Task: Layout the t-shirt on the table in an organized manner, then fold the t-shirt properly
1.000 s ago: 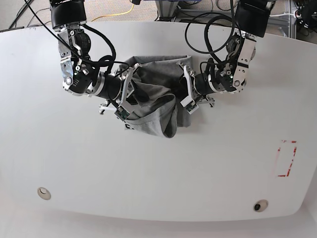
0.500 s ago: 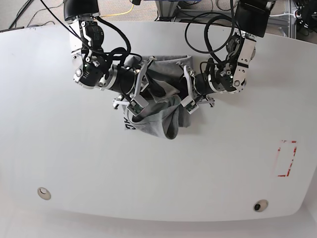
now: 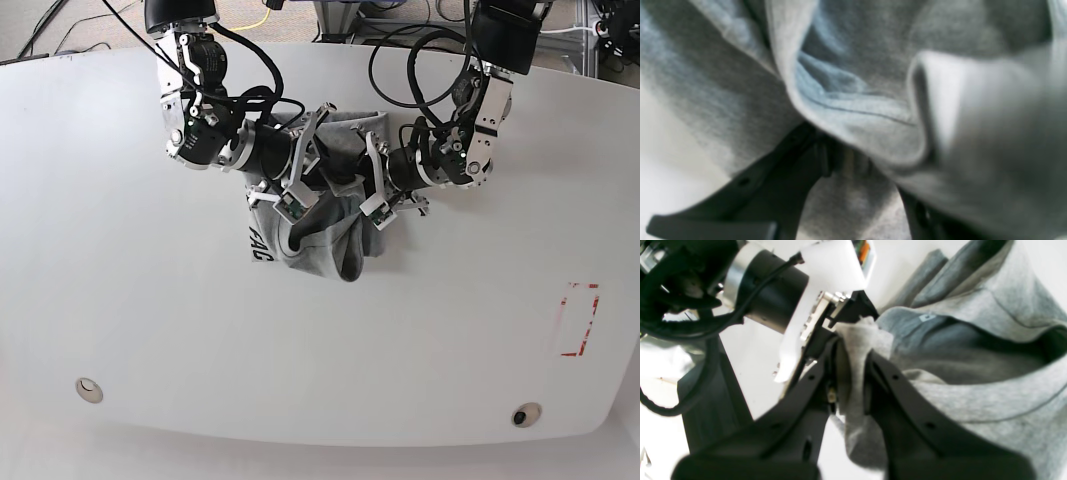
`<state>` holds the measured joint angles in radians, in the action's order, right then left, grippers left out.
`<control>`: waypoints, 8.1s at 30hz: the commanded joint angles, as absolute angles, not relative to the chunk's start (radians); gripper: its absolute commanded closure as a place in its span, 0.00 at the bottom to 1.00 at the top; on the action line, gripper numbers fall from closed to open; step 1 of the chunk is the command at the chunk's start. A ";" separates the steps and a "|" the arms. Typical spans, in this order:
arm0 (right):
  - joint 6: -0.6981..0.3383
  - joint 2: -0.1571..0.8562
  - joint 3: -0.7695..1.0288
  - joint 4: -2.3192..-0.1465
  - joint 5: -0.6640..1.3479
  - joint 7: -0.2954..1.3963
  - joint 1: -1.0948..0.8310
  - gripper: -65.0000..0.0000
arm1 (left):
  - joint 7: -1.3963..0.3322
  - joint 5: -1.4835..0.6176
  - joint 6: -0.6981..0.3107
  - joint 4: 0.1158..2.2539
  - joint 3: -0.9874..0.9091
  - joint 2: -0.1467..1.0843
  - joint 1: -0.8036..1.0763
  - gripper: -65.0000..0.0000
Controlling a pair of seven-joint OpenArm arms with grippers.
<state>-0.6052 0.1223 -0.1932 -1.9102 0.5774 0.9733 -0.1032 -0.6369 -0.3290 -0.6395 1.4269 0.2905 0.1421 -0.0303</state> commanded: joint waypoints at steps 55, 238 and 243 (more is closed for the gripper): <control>-0.380 0.071 -0.360 -1.910 0.605 0.947 -0.087 0.13 | -0.628 -0.343 -0.645 1.649 -0.154 0.242 -0.134 0.42; -0.630 0.038 -0.545 -1.661 -0.031 0.578 -0.154 0.52 | -0.630 -0.343 -0.698 1.719 -0.392 0.387 0.151 0.64; -0.630 0.041 -0.542 -1.643 -0.031 0.559 -0.150 0.53 | -0.630 -0.343 -0.698 1.719 -0.394 0.389 0.153 0.64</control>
<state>-0.6285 0.0475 -0.5426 -1.6295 -0.0460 0.5812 -0.1596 -0.6544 -0.3294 -0.7002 1.7035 -0.3855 0.3721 0.1612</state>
